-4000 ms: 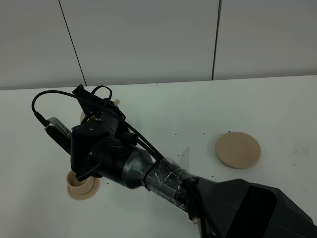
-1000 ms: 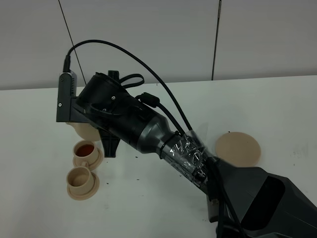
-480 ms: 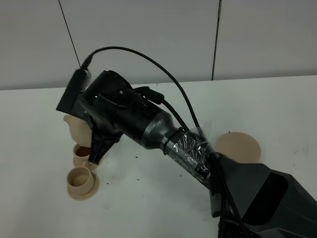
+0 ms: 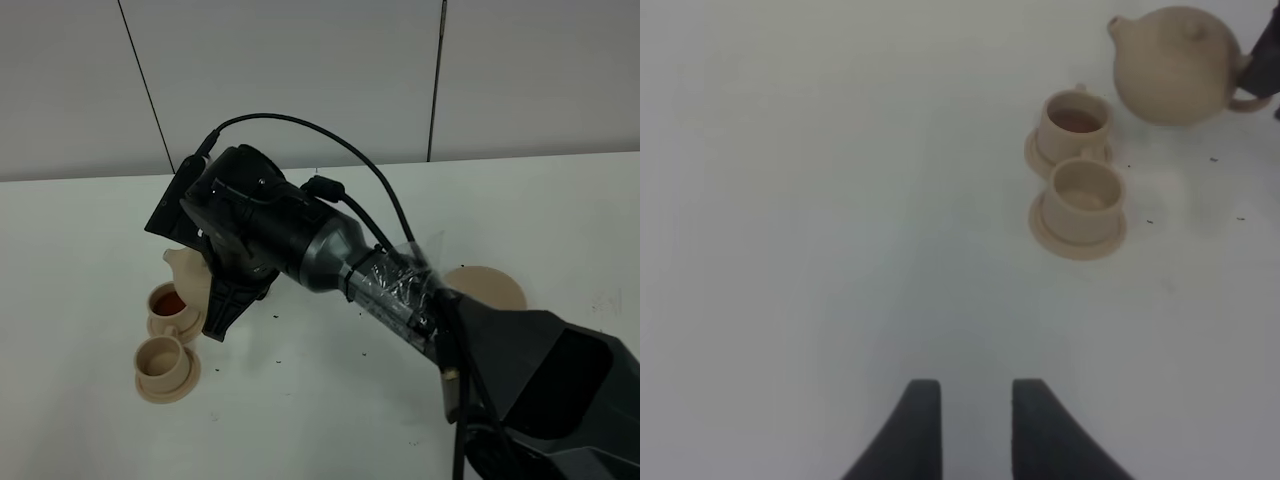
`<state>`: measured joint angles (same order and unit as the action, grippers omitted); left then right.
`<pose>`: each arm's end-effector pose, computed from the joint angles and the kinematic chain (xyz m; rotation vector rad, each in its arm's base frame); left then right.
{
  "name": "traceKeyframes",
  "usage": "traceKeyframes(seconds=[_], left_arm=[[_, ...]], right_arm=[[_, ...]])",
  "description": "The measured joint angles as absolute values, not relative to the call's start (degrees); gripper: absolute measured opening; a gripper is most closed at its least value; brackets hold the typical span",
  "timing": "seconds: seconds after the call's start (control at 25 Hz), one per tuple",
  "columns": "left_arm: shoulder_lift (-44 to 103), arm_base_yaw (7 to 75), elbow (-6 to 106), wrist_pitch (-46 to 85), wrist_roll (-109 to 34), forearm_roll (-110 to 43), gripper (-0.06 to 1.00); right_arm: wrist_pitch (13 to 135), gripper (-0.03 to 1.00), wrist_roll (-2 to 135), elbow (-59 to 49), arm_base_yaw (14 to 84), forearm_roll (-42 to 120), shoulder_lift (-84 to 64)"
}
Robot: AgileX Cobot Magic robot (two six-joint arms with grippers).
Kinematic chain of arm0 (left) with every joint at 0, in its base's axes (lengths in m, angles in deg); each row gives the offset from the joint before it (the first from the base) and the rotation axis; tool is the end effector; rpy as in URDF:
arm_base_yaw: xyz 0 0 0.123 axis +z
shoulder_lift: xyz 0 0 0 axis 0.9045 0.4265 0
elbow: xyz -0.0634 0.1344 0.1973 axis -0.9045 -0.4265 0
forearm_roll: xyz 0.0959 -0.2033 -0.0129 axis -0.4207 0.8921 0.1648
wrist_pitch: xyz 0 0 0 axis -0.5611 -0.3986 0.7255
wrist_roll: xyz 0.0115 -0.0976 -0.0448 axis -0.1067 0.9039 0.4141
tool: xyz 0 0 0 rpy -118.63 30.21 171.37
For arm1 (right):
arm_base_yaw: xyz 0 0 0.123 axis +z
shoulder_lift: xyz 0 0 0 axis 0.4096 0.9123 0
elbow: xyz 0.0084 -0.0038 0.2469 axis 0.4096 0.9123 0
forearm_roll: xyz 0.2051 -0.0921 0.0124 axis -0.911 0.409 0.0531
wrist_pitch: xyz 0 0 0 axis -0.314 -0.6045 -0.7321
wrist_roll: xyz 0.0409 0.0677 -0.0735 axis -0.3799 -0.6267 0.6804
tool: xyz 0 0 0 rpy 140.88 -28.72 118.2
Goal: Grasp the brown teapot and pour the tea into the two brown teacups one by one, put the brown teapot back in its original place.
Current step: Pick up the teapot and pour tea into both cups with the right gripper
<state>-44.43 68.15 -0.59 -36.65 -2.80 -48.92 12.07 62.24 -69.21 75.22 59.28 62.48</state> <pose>0.0241 0.0041 0.2598 -0.0748 2.0136 0.0614 0.3229 0.3651 0.1704 -1.5739 2.1891 -0.1255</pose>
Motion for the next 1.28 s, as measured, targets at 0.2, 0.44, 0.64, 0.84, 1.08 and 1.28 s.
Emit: traceKeyframes(seconds=[0.2,0.44,0.64,0.84,1.08,1.28], left_arm=[[-44.4,68.2,-0.6,-36.7,-2.8,-48.9,0.24],[-44.4,68.2,-0.6,-36.7,-2.8,-48.9,0.24],[-44.4,68.2,-0.6,-36.7,-2.8,-48.9,0.24],[-44.4,68.2,-0.6,-36.7,-2.8,-48.9,0.24],[-44.4,68.2,-0.6,-36.7,-2.8,-48.9,0.24],[-44.4,68.2,-0.6,-36.7,-2.8,-48.9,0.24]], right_arm=[[12.1,0.09,63.6,-65.1,74.2,56.3,61.2],[12.1,0.09,63.8,-64.5,74.1,56.8,61.3],[12.1,0.09,63.8,-64.5,74.2,57.1,61.3],[12.1,0.09,63.8,-64.5,74.5,57.6,61.3],[12.1,0.09,62.3,-64.5,76.3,58.7,60.4],[12.4,0.09,61.8,-63.6,76.6,57.7,58.3]])
